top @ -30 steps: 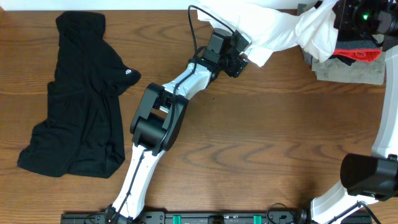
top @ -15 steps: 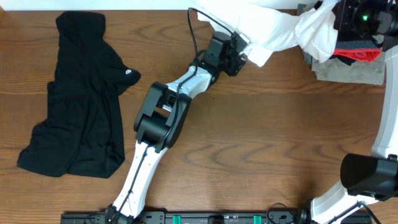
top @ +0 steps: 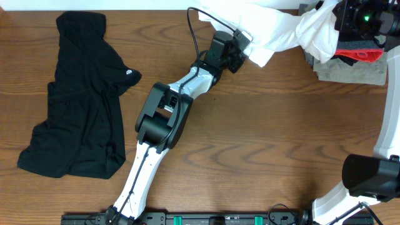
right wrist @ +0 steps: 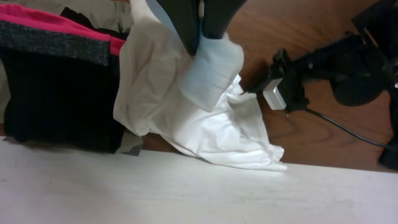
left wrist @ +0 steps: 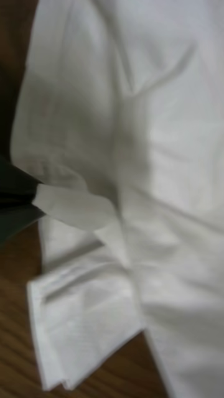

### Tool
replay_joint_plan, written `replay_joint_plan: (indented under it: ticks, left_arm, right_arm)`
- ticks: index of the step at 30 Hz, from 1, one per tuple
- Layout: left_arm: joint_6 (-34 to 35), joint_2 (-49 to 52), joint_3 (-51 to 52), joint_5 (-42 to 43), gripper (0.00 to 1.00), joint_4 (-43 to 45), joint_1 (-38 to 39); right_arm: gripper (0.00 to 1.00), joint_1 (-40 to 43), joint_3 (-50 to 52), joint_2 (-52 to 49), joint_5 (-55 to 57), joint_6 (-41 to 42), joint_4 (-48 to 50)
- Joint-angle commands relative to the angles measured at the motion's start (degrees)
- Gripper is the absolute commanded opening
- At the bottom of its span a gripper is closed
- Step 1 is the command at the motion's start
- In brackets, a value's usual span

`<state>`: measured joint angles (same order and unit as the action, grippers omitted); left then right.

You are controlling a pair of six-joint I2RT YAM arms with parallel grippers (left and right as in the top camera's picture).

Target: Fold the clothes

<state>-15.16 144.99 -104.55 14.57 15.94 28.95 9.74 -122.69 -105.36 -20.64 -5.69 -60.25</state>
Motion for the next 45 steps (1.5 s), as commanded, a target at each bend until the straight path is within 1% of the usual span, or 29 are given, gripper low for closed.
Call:
replay_joint_plan:
  ticks: [1, 3, 5, 8, 11, 15, 19, 29, 33, 37, 42, 45]
  left_arm:
    - [2.4, -0.8, -0.3, -0.4, 0.06, 0.6, 0.0]
    - [2.4, -2.5, -0.3, -2.1, 0.06, -0.3, -0.2]
    - [2.4, -5.0, -0.3, -4.5, 0.06, -3.0, -0.7]
    - [2.4, -9.8, -0.3, -6.2, 0.06, -10.2, -2.0]
    - [2.4, -15.5, -0.3, -6.3, 0.06, -19.0, -4.1]
    - [2.4, -22.9, -0.3, -6.3, 0.06, -28.5, -7.0]
    - [2.4, -30.0, -0.3, -6.3, 0.06, -38.1, -9.5]
    - [2.8, -43.8, -0.3, -6.3, 0.06, -56.4, -16.5]
    - [4.7, -48.0, -0.3, -6.3, 0.06, -61.3, -19.7]
    - [4.7, -52.2, -0.3, -6.3, 0.06, -64.4, -22.7]
    - [5.0, -58.2, -0.3, -6.3, 0.06, -64.3, -26.9]
    - [5.9, -62.5, -0.3, -6.3, 0.06, -63.4, -29.4]
  right_arm:
    - [0.01, 0.0, 0.2, 0.2, -0.8, -0.8, 0.0]
    - [0.01, 0.0, 0.2, 0.2, -0.8, -0.8, 0.0]
    - [0.01, 0.0, 0.2, 0.2, -0.8, -0.8, 0.0]
    - [0.01, 0.0, 0.2, 0.2, -0.8, -0.8, 0.0]
    - [0.01, 0.0, 0.2, 0.2, -0.9, -0.8, 0.0]
    - [0.01, -0.1, 0.2, 0.2, -1.0, -0.8, -0.1]
    - [0.01, -0.1, 0.2, 0.2, -3.6, -0.8, -1.0]
    - [0.01, -0.1, 0.2, 0.3, -5.8, -0.8, -6.0]
    - [0.01, -0.1, 0.2, 0.5, -8.0, -0.9, -8.7]
    - [0.01, -0.1, 0.1, 1.7, -10.3, -0.9, -9.6]
    - [0.01, 0.0, -0.3, 5.0, -9.9, -2.1, -8.9]
    - [0.01, 0.0, -1.5, 7.8, -9.4, -2.1, -6.6]
